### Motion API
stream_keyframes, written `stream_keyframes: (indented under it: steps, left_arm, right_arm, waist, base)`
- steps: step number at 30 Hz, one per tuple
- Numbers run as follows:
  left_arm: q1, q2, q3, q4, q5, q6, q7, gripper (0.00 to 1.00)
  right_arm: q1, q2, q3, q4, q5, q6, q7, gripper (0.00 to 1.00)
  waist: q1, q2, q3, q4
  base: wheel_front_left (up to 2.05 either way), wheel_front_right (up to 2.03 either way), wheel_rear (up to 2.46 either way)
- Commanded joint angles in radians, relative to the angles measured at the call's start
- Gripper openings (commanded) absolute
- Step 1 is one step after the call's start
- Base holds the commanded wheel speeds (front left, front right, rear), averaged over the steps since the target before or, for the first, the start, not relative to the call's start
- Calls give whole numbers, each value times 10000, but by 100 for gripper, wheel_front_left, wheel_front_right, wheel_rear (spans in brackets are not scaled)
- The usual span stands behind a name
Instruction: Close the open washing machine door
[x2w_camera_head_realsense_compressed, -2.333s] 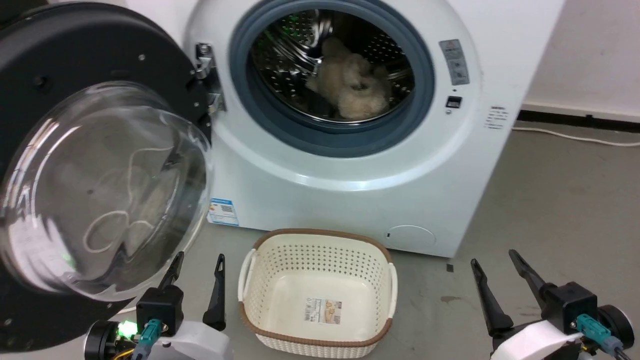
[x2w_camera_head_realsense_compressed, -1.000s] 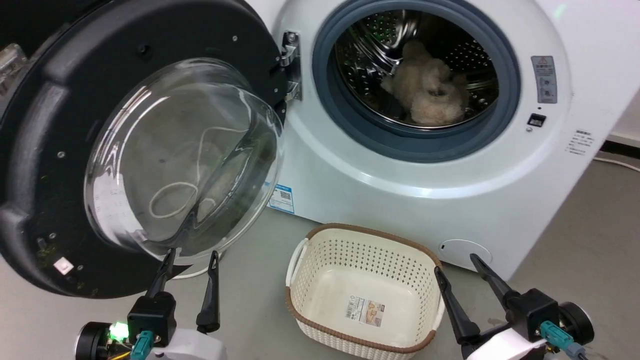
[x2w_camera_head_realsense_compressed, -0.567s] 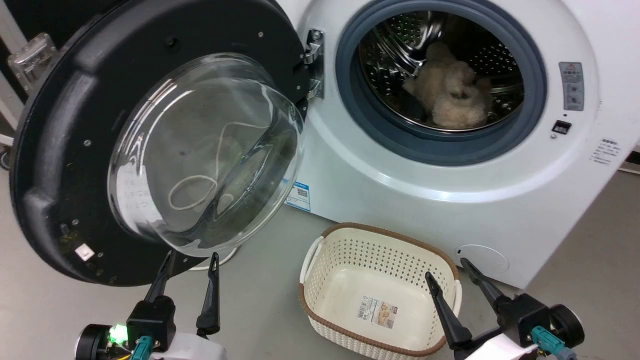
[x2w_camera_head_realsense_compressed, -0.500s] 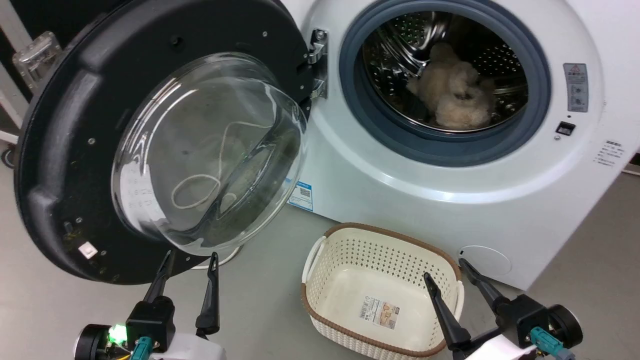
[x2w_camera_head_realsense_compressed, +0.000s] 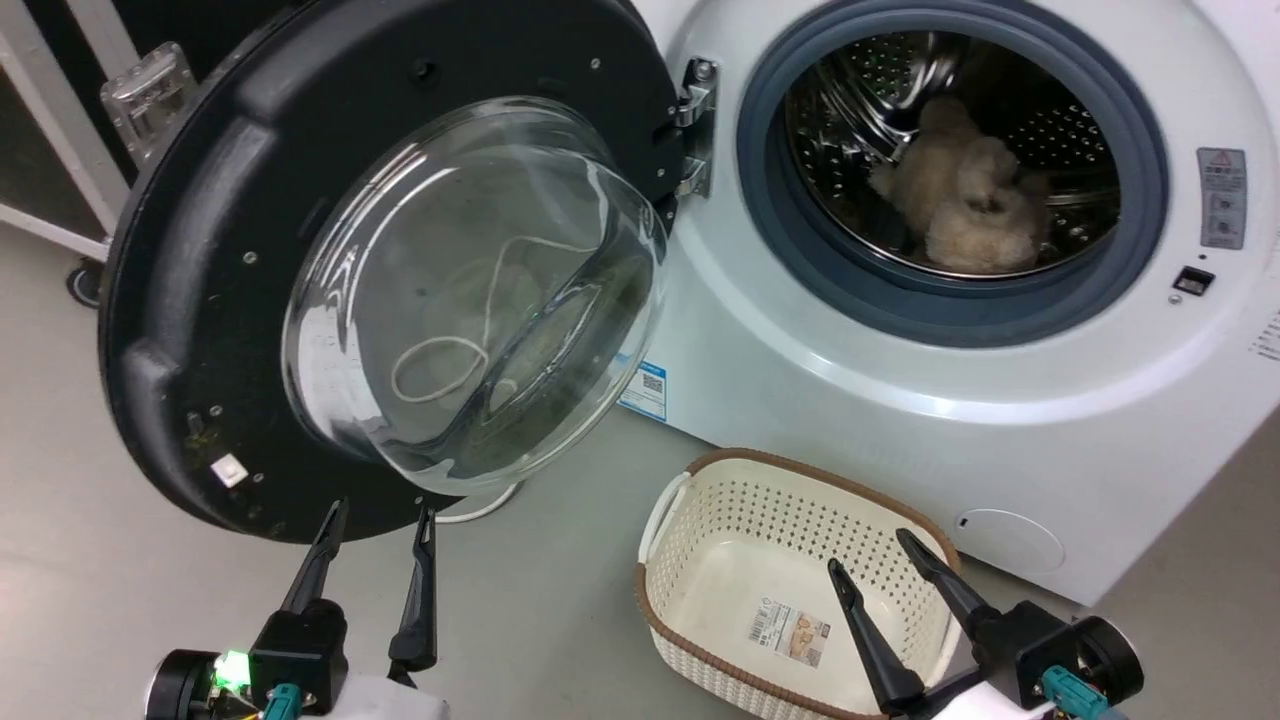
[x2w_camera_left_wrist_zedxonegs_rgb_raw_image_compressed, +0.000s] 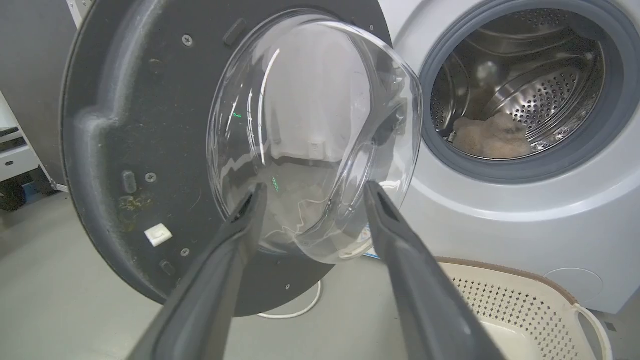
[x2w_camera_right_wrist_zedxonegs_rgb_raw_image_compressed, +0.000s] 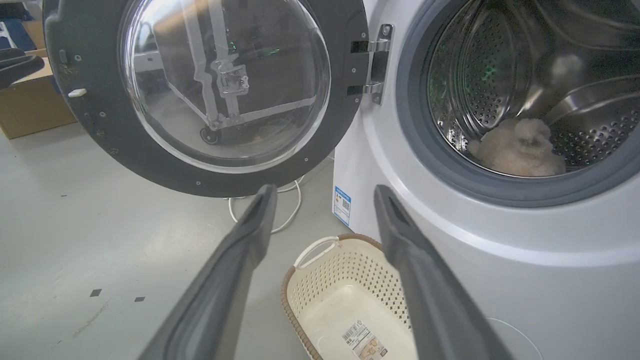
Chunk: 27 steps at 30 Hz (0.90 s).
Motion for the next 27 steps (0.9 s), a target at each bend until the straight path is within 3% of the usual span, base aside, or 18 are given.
stream_keyframes:
  steps: [1, 12, 13, 14, 15, 20, 24, 27]
  left_arm:
    - [143, 47, -10, -17, -33, 43, -102, 100]
    - [147, 125, -143, 4, 4, 37, -332, 100]
    - [144, 132, -160, 18, -1, 28, -353, 90]
    - [137, 138, -174, 35, -11, 18, -374, 32]
    - [118, 145, -183, 38, -43, -13, -395, 0]
    - [-154, 126, 235, -410, -568, -201, -499, 0]
    - [-795, 167, 1278, -1099, -1488, -532, -582, 0]
    - [-1614, 554, 2186, -1127, -2280, -871, -619, 0]
  right_arm:
    - [-195, -64, 47, 53, 50, 6, -118, 100]
    - [-117, -70, 176, 186, 83, 7, -347, 100]
    - [-104, -70, 182, 195, 85, 7, -368, 100]
    - [-90, -70, 186, 203, 87, 7, -389, 100]
    - [-76, -68, 187, 209, 88, 7, -410, 100]
    - [72, -43, 126, 202, 59, 8, -515, 100]
    - [227, -9, -50, 128, 9, 8, -598, 100]
    - [299, 11, -122, 36, -63, 8, -634, 100]
  waist:
    - [0, 0, -1, 68]
    - [0, 0, 3, 529]
    - [0, 0, 4, 571]
    - [0, 0, 5, 613]
    - [0, 0, 8, 657]
    - [0, 0, 18, 878]
    - [0, 0, 120, 1021]
    - [0, 0, 288, 995]
  base:
    - [0, 0, 0]
    - [0, 0, 0]
    - [0, 0, 0]
    - [0, 0, 0]
    - [0, 0, 0]
    - [0, 0, 0]
    - [0, 0, 0]
    - [0, 0, 0]
